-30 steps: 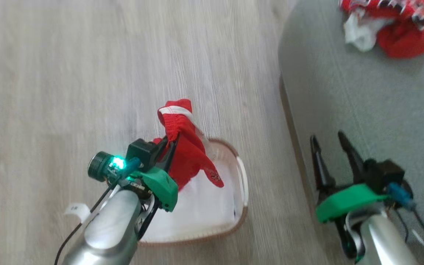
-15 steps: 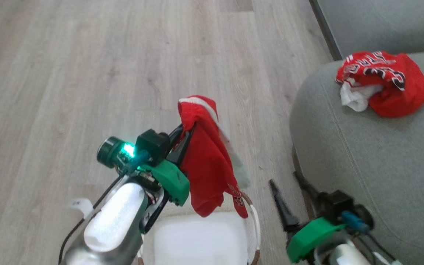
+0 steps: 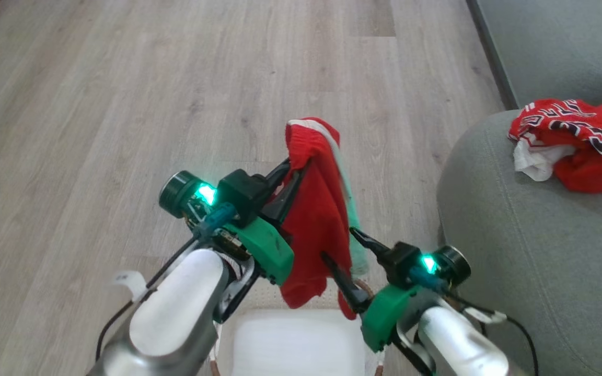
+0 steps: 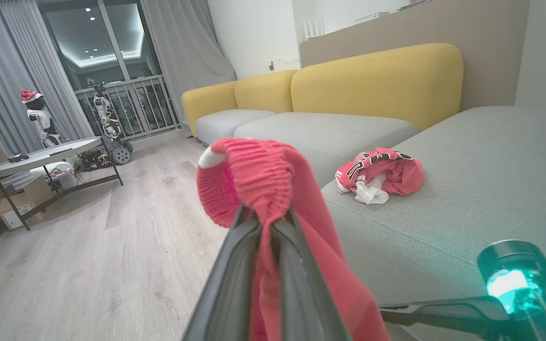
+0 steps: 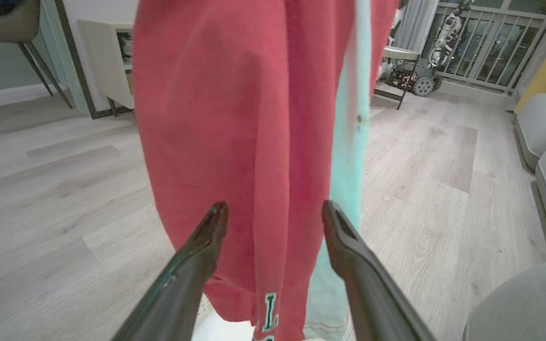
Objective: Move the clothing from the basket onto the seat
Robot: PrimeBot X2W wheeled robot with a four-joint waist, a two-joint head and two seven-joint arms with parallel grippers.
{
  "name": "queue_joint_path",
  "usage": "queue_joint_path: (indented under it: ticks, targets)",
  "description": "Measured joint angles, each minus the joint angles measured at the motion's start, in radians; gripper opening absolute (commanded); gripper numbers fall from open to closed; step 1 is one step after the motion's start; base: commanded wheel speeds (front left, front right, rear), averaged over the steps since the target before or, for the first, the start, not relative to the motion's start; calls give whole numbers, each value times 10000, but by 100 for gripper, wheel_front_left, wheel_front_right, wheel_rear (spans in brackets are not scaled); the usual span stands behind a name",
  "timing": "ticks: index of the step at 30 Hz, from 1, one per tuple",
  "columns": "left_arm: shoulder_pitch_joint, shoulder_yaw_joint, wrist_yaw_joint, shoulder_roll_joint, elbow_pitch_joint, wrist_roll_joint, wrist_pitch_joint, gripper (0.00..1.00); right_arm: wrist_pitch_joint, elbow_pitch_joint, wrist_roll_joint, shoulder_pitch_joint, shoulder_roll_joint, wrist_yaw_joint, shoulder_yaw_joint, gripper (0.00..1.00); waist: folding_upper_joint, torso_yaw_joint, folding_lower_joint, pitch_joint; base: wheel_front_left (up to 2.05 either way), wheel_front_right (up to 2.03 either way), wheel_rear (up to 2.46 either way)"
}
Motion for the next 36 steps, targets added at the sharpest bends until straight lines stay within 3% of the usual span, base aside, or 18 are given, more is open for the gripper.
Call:
queue_joint_path:
  ticks: [9, 10, 11, 14, 21, 22, 23, 24, 25, 26, 36]
  targets:
    - [-10, -345, 2, -31, -445, 38, 86, 0, 0, 1528, 441, -1177, -23, 0, 821, 100, 0, 436, 0, 65, 0, 0, 0]
    - [-9, -384, 2, -31, -479, 38, 86, 0, 0, 1613, 556, -1241, -23, 0, 972, 85, 0, 458, 0, 76, 0, 0, 0]
    - [-8, -412, 6, -31, -502, 38, 86, 0, 0, 1638, 646, -1300, -23, 0, 1093, 46, 0, 471, 0, 91, 0, 0, 0]
    - [8, -414, 38, -19, -522, 36, 86, 0, 0, 1630, 949, -1514, -23, 0, 1287, 0, 0, 450, 0, 144, 0, 0, 0]
    - [276, -73, 468, 75, -443, -203, 29, 1, 2, 1400, 1114, -1774, -29, 0, 1233, 0, 0, 125, 0, 242, 0, 0, 0]
    - [340, -36, 479, 123, -366, -249, -23, 22, 2, 1333, 1143, -1776, -42, 0, 1200, 0, 0, 40, 0, 258, 0, 0, 0]
    - [340, -36, 479, 123, -366, -249, -23, 37, 2, 1333, 1143, -1776, -42, 0, 1200, 0, 0, 40, 0, 258, 0, 0, 0]
    - [404, 8, 564, 163, -265, -253, -71, 45, 2, 1262, 1141, -1779, -67, 0, 1166, 0, 0, -53, 0, 274, 0, 0, 0]
    - [489, 98, 614, 198, -169, -291, -119, 86, 2, 1179, 1143, -1788, -100, 0, 1116, 0, 0, -153, 0, 287, 0, 0, 0]
    - [584, 196, 681, 238, -86, -360, -196, 100, 2, 1099, 1145, -1809, -136, 0, 1097, 0, 0, -268, 0, 301, 0, 0, 0]
    - [1181, 449, 897, 222, 662, -690, -907, 100, 2, 31, 1112, -2270, -1043, 0, 184, 0, -1, -1836, 0, 420, 0, 0, 0]
